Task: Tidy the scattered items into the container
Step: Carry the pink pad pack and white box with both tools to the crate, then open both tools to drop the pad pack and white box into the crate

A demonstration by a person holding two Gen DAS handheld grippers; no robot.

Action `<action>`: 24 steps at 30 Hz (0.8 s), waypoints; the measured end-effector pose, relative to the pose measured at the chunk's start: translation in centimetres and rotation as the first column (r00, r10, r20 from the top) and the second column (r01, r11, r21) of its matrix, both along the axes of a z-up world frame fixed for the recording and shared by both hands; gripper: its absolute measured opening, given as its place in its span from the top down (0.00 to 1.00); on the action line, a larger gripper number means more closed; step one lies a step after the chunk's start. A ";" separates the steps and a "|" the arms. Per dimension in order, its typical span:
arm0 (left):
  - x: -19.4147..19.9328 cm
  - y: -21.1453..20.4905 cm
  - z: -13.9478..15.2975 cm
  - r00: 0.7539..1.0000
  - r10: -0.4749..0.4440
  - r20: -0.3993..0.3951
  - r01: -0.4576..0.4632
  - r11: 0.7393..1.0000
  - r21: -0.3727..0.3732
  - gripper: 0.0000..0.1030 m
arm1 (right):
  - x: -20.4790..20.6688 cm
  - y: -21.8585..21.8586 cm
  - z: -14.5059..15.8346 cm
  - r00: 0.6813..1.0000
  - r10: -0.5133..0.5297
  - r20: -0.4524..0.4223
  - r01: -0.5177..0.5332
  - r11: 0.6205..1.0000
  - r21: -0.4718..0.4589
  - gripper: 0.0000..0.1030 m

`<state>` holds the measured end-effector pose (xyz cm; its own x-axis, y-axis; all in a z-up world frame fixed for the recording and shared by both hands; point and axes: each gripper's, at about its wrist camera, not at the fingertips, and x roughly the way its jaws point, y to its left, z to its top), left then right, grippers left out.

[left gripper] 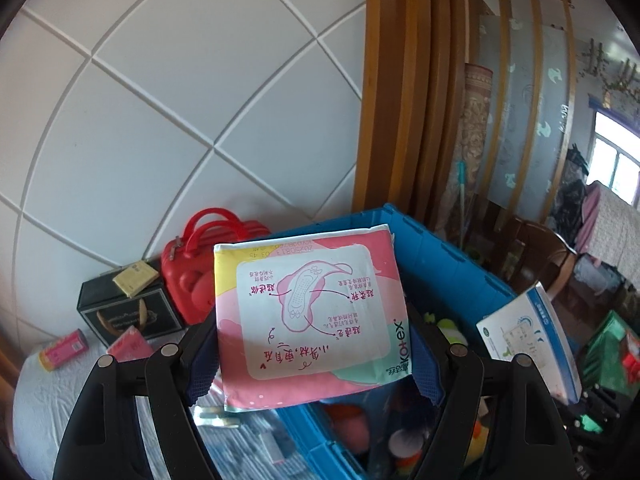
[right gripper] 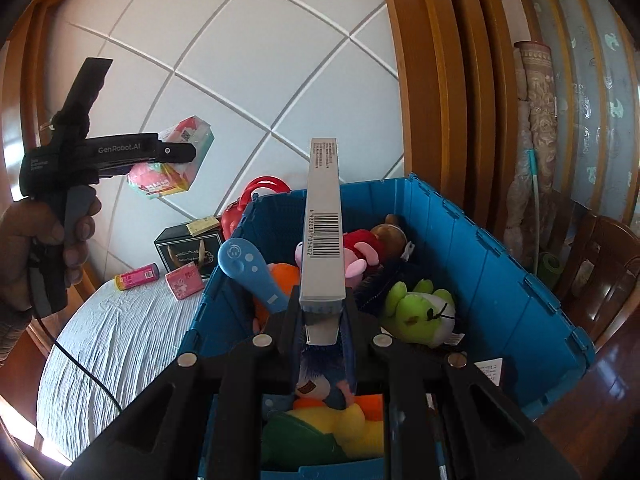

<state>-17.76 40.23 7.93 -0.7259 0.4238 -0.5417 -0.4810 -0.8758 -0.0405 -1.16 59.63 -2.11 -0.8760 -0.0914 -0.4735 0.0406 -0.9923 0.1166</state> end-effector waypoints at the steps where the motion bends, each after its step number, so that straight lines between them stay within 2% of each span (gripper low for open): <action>1: -0.3 0.8 0.2 1.000 -0.013 -0.004 0.013 1.000 0.000 0.24 | -0.1 0.3 -0.1 1.000 -0.008 0.002 0.008 1.000 -0.002 0.84; 6: -2.3 3.9 1.2 0.999 -0.046 -0.022 0.046 0.999 -0.006 0.24 | -0.7 1.6 -0.4 0.999 -0.034 0.015 0.034 0.999 -0.012 0.84; 11: -5.3 5.9 1.2 0.998 -0.058 0.009 0.058 0.998 0.007 0.24 | -1.0 2.7 -0.6 0.997 -0.070 0.017 0.070 0.997 -0.014 0.84; 24: -12.6 8.9 0.4 0.999 -0.024 0.033 0.025 1.000 -0.009 0.24 | -3.0 6.5 -0.9 0.984 -0.172 0.055 0.173 0.985 -0.003 0.84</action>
